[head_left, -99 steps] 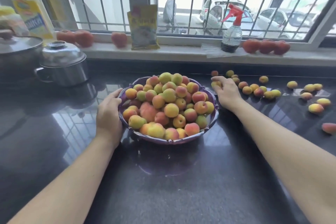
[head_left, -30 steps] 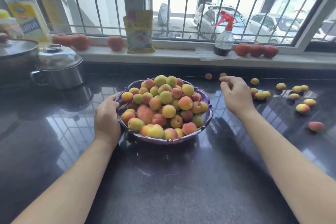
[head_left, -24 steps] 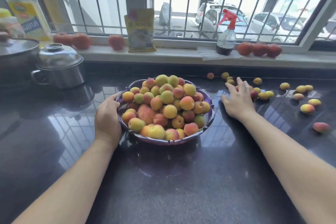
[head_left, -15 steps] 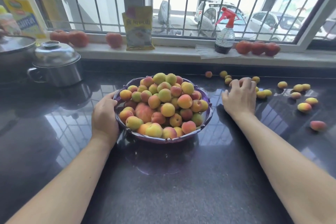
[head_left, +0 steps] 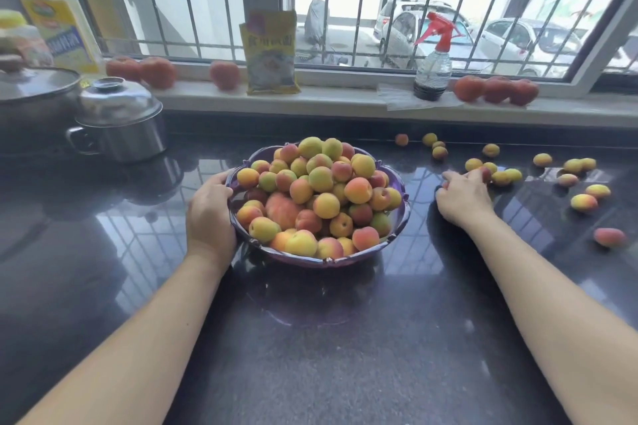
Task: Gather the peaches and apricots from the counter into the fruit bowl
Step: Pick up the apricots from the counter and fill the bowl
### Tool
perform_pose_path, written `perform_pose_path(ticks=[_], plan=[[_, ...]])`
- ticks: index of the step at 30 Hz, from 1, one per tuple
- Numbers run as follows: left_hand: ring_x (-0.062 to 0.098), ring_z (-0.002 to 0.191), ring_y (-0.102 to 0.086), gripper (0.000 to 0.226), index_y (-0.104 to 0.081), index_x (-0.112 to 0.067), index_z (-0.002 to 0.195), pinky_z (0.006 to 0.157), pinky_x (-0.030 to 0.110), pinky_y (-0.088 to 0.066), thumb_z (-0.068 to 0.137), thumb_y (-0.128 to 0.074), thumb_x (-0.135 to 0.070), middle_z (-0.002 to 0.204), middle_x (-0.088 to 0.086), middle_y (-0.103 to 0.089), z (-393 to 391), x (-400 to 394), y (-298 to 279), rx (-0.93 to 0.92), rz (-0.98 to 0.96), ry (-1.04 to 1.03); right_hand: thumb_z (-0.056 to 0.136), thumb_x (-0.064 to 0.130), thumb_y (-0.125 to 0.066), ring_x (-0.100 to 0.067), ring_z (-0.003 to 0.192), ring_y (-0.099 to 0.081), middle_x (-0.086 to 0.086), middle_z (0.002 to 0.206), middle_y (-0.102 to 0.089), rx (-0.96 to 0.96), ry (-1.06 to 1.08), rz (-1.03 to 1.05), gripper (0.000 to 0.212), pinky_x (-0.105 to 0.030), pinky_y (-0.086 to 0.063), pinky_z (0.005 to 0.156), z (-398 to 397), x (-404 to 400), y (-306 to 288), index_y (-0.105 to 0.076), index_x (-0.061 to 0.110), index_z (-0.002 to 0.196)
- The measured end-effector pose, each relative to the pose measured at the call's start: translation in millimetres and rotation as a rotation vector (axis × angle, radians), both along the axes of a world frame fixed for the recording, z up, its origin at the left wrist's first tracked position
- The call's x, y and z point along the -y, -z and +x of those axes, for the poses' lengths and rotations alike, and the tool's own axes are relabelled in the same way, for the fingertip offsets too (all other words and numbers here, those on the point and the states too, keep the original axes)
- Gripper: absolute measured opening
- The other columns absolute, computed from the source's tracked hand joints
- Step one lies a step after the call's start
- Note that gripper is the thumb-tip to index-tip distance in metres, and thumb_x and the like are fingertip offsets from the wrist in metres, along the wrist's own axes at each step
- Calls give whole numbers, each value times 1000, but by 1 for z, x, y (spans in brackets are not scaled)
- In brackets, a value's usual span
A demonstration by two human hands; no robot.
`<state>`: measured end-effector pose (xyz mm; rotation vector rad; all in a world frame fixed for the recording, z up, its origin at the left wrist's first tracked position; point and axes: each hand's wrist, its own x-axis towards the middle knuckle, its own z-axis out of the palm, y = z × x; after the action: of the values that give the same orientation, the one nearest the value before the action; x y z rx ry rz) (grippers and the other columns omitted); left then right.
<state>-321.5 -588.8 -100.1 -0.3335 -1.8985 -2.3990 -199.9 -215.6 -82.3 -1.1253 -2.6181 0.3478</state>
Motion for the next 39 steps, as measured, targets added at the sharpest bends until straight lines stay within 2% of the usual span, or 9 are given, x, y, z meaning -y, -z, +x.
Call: perform_pose_path(ticks=[4,7,11,15,20,24,27,35,39], plan=[[33,107,-72,41,-84,-28,95,94,49,-56,80,-46,-24,99,1,-81,2,1,-3,13,-22,-23,93,21,-67,-24,105,-63,-6,112,-68,-386,-256,-159,33,-32,-47,92,37,42,-38,-65,19,126],[29,103,-71,40,-84,-37,88,96,53,-55,81,-46,-28,93,-6,-81,3,3,-3,6,-71,-49,90,21,-76,-10,93,-67,5,100,-70,-648,-497,-262,25,-22,-53,84,71,106,-73,-63,22,112],[36,111,-72,40,-85,-31,94,99,60,-56,81,-47,-31,101,2,-82,3,3,-2,9,-91,-49,81,27,-83,-7,92,-62,14,92,-67,-528,-721,-199,25,-19,-48,84,75,165,-74,-66,26,100],[23,100,-74,40,-82,-26,98,87,41,-57,78,-48,-32,94,-6,-81,8,4,-7,21,-74,-48,82,36,-79,-7,93,-55,25,92,-55,-477,-730,-62,21,-20,-44,82,61,182,-52,-68,27,98],[27,104,-73,47,-81,-18,109,86,39,-55,81,-45,-27,102,2,-81,4,2,-6,21,-73,-33,91,12,-69,-7,80,-56,4,86,-64,-700,-521,4,5,-14,-41,73,66,148,-45,-70,14,87],[28,107,-72,46,-81,-19,107,87,40,-55,81,-44,-28,104,5,-81,4,2,-3,1,-71,-28,93,12,-62,-26,102,-58,-11,111,-63,-397,-187,-17,15,-36,-46,94,59,68,-13,-68,11,106],[21,102,-70,42,-80,-25,102,83,35,-52,82,-43,-26,98,-4,-80,5,2,-5,-14,-62,-12,97,24,-55,-41,131,-39,-18,144,-44,-81,-83,-22,41,-43,-29,113,48,25,8,-56,11,136],[13,91,-75,44,-75,-12,109,70,23,-58,80,-44,-22,95,-1,-80,5,-4,-5,22,82,15,100,27,-43,-33,152,-14,-18,164,-16,-18,-243,37,52,-43,-13,125,-26,-15,7,-42,15,150],[31,107,-74,43,-78,-15,108,82,36,-62,81,-47,-24,109,13,-79,-3,-2,2,22,67,5,101,39,-40,-30,154,-3,-9,168,-1,16,-152,3,56,-44,-8,125,-52,-27,6,-34,23,154]])
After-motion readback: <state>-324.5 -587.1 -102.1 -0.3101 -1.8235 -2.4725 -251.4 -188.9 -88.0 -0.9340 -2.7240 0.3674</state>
